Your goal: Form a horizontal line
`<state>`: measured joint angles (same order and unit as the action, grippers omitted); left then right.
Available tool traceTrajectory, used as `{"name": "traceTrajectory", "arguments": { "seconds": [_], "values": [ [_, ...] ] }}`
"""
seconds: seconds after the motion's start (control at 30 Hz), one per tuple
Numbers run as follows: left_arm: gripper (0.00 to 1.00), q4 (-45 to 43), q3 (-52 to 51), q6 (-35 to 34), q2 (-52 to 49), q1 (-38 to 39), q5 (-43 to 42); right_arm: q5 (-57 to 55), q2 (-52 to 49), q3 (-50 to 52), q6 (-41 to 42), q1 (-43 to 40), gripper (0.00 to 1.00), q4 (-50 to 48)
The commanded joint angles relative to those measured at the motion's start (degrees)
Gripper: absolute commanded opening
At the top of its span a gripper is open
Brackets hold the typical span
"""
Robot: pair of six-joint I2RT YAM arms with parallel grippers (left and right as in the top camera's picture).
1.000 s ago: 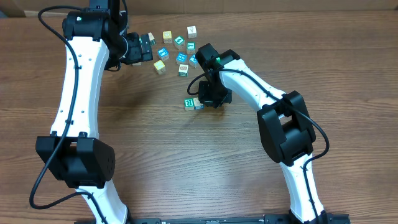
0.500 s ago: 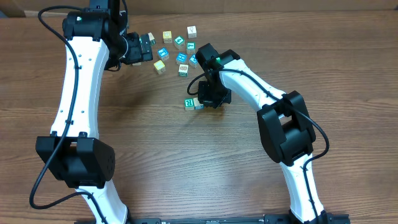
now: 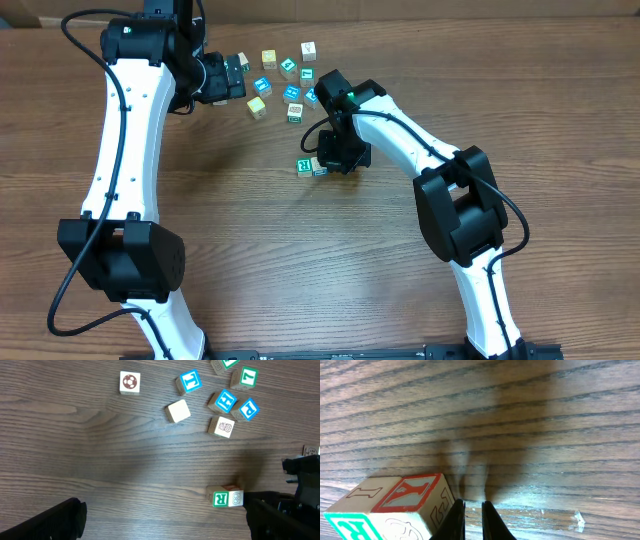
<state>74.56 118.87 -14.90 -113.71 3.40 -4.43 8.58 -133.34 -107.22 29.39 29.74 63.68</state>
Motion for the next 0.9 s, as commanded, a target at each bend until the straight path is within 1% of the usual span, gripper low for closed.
{"name": "traceTrajectory", "arguments": {
  "seconds": [0.0,0.87],
  "values": [
    [1.00,0.0,0.4,-0.6,-0.3,0.4,0.4,0.1,2.1,0.3,0.5,0.3,0.08,-0.2],
    [1.00,0.0,0.4,-0.6,-0.3,0.4,0.4,0.1,2.1,0.3,2.2,0.3,0.08,0.0]
  ]
}}
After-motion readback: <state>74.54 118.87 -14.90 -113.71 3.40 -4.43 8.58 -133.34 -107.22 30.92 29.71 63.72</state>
